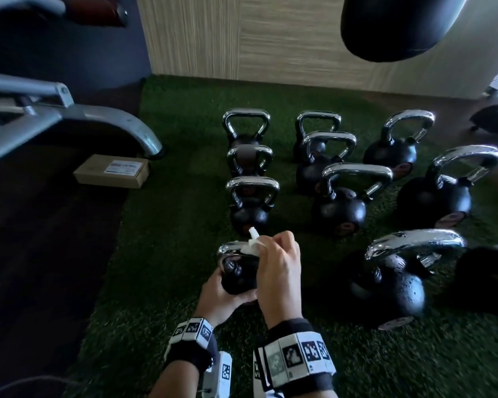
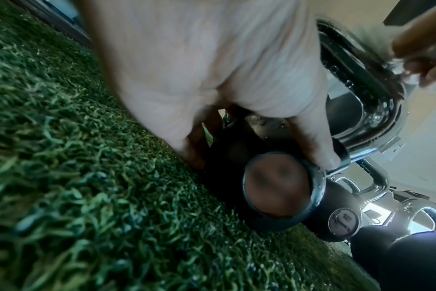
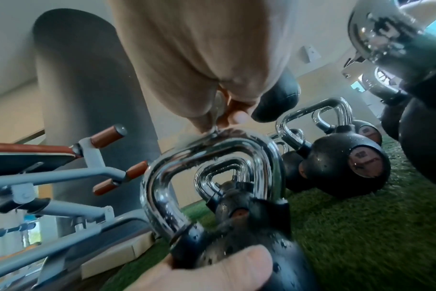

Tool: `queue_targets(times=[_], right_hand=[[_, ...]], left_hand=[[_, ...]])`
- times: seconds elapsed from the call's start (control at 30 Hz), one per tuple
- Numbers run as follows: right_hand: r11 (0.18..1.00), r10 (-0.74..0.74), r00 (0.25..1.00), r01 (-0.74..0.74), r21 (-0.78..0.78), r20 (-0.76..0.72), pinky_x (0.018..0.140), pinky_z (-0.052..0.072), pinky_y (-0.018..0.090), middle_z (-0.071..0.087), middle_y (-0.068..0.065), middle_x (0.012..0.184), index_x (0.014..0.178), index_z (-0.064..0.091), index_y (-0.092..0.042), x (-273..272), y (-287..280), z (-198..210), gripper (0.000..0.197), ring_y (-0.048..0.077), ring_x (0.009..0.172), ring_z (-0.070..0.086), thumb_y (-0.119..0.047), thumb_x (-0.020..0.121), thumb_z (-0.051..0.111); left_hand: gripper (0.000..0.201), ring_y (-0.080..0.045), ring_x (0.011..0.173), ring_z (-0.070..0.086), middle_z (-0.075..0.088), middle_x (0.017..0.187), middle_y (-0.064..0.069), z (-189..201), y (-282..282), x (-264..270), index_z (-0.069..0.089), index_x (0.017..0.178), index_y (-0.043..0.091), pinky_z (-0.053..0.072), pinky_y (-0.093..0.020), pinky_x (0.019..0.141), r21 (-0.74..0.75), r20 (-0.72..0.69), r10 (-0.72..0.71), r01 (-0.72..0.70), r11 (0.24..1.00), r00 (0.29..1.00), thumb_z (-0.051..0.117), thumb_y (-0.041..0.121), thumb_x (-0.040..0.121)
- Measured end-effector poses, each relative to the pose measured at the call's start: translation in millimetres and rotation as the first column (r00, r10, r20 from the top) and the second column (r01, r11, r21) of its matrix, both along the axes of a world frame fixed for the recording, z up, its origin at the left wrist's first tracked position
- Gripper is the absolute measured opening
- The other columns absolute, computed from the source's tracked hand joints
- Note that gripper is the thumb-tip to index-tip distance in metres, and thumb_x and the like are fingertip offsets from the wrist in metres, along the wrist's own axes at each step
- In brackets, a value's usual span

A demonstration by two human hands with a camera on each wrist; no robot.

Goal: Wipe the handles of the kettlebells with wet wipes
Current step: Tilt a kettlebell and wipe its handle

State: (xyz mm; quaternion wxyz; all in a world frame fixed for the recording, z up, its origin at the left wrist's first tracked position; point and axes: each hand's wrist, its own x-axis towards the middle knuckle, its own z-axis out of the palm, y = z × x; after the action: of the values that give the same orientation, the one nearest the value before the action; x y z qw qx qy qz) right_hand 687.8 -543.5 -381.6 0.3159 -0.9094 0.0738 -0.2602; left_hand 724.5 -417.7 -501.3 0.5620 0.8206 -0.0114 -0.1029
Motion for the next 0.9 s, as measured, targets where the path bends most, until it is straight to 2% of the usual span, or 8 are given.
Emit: queue_targets(times=[0.1, 0.2, 0.37, 0.5, 0.67, 0.73, 0.8, 0.9], right_hand=[[0.981, -0.132, 0.988, 0.119, 0.155, 0.080, 0.077, 0.040, 0.014, 0.050, -0.003, 0.097, 0.102, 0.076, -0.010, -0.7, -15.1, -11.6, 0.020, 0.012, 0.080, 0.051, -0.001, 0.097, 0.058], [0.930, -0.239, 0.970, 0.213, 0.301, 0.053, 0.071, 0.035, -0.004, 0.062, 0.009, 0.096, 0.103, 0.079, -0.007, 0.9, -36.2, -22.8, 0.022, -0.003, 0.070, 0.048, 0.000, 0.098, 0.059], [0.909, -0.242, 0.964, 0.187, 0.373, 0.107, 0.074, 0.039, -0.003, 0.066, 0.004, 0.098, 0.103, 0.078, -0.010, -3.3, -36.0, -37.7, 0.019, -0.005, 0.081, 0.057, -0.006, 0.100, 0.060], [0.691, -0.238, 0.967, 0.237, 0.683, -0.094, 0.060, 0.042, 0.028, 0.060, 0.000, 0.069, 0.069, 0.066, -0.021, 3.3, -41.8, -57.8, 0.037, 0.015, 0.064, 0.051, -0.017, 0.103, 0.053], [0.321, -0.191, 0.964, 0.238, 0.917, -0.183, 0.053, 0.039, 0.022, 0.054, -0.003, 0.062, 0.077, 0.071, -0.011, 2.0, -36.7, -65.1, 0.030, 0.006, 0.056, 0.044, -0.015, 0.104, 0.057], [0.248, -0.166, 0.960, 0.264, 0.932, -0.228, 0.053, 0.039, 0.022, 0.054, -0.003, 0.062, 0.077, 0.068, -0.009, 2.3, -29.6, -73.5, 0.028, 0.006, 0.054, 0.045, -0.015, 0.103, 0.060], [0.309, -0.141, 0.953, 0.301, 0.902, -0.269, 0.052, 0.040, 0.022, 0.054, -0.001, 0.063, 0.079, 0.067, -0.007, 1.3, -28.3, -81.7, 0.027, 0.006, 0.053, 0.045, -0.016, 0.103, 0.060], [0.480, -0.087, 0.953, 0.294, 0.826, -0.289, 0.056, 0.044, 0.026, 0.060, 0.001, 0.064, 0.083, 0.075, -0.002, -3.5, -44.6, -80.9, 0.024, 0.010, 0.059, 0.051, -0.014, 0.100, 0.063]], left_hand=[[0.076, 0.009, 0.100, 0.067, 0.076, 0.109, 0.016, 2.9, -0.7, -1.7, 0.066, 0.117, 0.033, 0.053, -0.015, 0.091, 0.004, 0.001, 0.003, -0.003, 1.000, 1.000, 0.098, 0.053, 0.051], [0.070, 0.016, 0.099, 0.064, 0.075, 0.109, 0.017, 4.2, 0.1, -2.7, 0.067, 0.116, 0.030, 0.046, -0.001, 0.080, -0.005, 0.011, 0.007, -0.007, 1.000, 1.000, 0.100, 0.043, 0.056], [0.076, 0.006, 0.104, 0.068, 0.075, 0.110, 0.018, 1.9, 1.6, -1.8, 0.067, 0.117, 0.034, 0.051, -0.018, 0.093, -0.009, 0.017, 0.009, -0.009, 1.000, 1.000, 0.098, 0.055, 0.051], [0.069, 0.008, 0.100, 0.068, 0.076, 0.107, 0.017, 2.7, 1.8, -3.0, 0.068, 0.113, 0.034, 0.052, -0.018, 0.089, -0.029, -0.017, 0.031, -0.032, 0.999, 0.999, 0.099, 0.048, 0.054], [0.076, 0.002, 0.103, 0.070, 0.077, 0.106, 0.014, 6.2, 1.2, -3.8, 0.068, 0.115, 0.031, 0.056, -0.023, 0.091, -0.051, -0.028, 0.046, -0.048, 0.998, 0.999, 0.100, 0.051, 0.048], [0.081, -0.002, 0.104, 0.072, 0.078, 0.108, 0.012, 5.8, 1.5, -5.5, 0.068, 0.116, 0.031, 0.058, -0.033, 0.097, -0.058, -0.040, 0.060, -0.062, 0.996, 0.997, 0.100, 0.054, 0.045], [0.082, -0.007, 0.108, 0.072, 0.078, 0.110, 0.012, 13.2, 1.3, -7.2, 0.068, 0.117, 0.034, 0.057, -0.037, 0.099, -0.010, -0.064, 0.060, -0.060, 0.998, 0.996, 0.098, 0.059, 0.045], [0.067, -0.015, 0.107, 0.070, 0.075, 0.111, 0.009, 47.7, 1.5, -11.4, 0.068, 0.116, 0.031, 0.054, -0.031, 0.092, 0.357, -0.165, -0.021, 0.079, 0.931, 0.986, 0.085, 0.067, 0.062]])
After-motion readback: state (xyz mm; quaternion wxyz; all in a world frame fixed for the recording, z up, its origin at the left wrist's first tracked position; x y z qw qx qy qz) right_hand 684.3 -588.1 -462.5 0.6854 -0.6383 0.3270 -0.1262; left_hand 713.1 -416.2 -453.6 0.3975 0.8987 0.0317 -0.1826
